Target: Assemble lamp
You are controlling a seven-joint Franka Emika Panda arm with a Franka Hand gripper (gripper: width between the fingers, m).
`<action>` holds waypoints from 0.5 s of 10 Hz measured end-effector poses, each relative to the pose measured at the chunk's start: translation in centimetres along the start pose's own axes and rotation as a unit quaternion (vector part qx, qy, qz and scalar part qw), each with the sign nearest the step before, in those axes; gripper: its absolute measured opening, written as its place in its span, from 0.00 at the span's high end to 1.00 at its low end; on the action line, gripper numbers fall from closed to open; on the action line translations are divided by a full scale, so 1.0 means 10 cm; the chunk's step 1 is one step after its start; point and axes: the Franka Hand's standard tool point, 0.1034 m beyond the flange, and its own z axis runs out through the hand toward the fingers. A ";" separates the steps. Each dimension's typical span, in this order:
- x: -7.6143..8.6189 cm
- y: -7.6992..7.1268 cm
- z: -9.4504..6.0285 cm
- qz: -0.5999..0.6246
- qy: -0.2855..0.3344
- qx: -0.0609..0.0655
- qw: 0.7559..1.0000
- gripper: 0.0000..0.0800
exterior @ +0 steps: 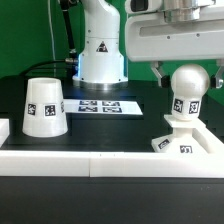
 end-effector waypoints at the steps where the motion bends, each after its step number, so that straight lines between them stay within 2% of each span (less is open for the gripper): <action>1: 0.01 0.01 0.00 -0.083 0.005 -0.009 0.996 0.13; 3: -0.02 -0.04 -0.01 -0.195 0.011 -0.026 0.980 0.13; 5: -0.03 -0.05 0.00 -0.271 0.011 -0.027 0.962 0.13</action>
Offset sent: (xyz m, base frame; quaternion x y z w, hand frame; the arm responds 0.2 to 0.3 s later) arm -0.0032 0.0106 0.0081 -0.0386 0.0372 -0.2428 0.9686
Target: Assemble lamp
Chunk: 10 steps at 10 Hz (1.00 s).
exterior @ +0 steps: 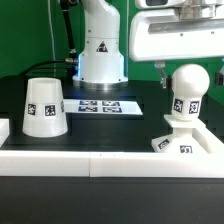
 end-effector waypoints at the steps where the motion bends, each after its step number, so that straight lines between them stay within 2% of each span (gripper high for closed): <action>1: 0.00 0.01 0.00 -0.032 0.000 0.000 0.999 0.13; 4: 0.01 0.02 0.00 -0.145 0.001 -0.002 0.989 0.13; 5: 0.04 0.01 -0.01 -0.223 0.011 -0.012 0.975 0.13; 10: 0.02 -0.01 0.03 -0.474 -0.010 -0.032 0.880 0.13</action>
Offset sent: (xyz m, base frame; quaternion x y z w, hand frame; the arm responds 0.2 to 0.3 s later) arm 0.0000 0.0000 0.0000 0.0000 0.0000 -0.1938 0.9810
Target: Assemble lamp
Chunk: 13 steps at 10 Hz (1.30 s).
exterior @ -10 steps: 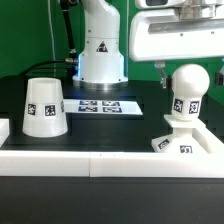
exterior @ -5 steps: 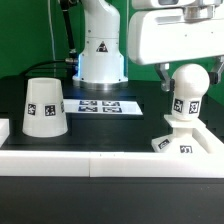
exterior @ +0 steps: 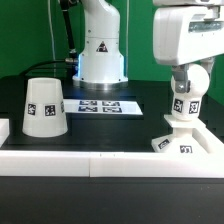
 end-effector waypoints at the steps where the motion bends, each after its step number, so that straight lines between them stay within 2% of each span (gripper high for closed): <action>1: 0.01 0.01 0.00 -0.044 -0.006 -0.005 0.999 0.13; 2: 0.02 0.00 0.01 -0.080 -0.012 -0.010 0.997 0.13; 5: 0.00 0.02 0.01 -0.127 -0.015 -0.011 0.992 0.13; 6: 0.00 0.02 0.01 -0.126 -0.015 -0.011 0.992 0.26; 9: -0.01 0.02 0.01 -0.112 -0.014 -0.011 0.994 0.28; 10: -0.01 0.02 0.01 -0.093 -0.013 -0.011 0.996 0.28; 13: -0.02 0.01 0.01 0.103 -0.009 -0.014 0.995 0.28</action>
Offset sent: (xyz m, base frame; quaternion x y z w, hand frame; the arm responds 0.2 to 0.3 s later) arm 0.0051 -0.0012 0.0040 -0.0117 -0.0021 -0.1812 0.9834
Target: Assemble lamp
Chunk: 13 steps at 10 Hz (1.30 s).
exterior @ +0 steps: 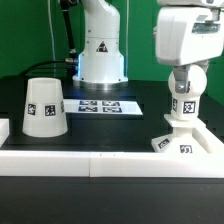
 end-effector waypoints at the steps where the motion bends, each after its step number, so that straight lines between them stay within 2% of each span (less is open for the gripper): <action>1: 0.00 0.01 0.00 0.063 0.000 0.000 0.998 0.28; 5: -0.02 0.03 0.01 0.196 -0.001 -0.001 0.981 0.28; 9: -0.04 0.06 0.01 0.318 -0.001 -0.002 0.948 0.28; 10: -0.05 0.06 0.01 0.357 -0.001 -0.003 0.934 0.28; 11: -0.05 0.06 0.00 0.418 -0.002 -0.004 0.908 0.28; 13: -0.08 0.05 0.02 0.544 -0.007 -0.005 0.839 0.28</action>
Offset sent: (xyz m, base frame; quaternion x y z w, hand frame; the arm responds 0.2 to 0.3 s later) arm 0.0000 0.0000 0.0000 0.0000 0.0000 0.1938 0.9810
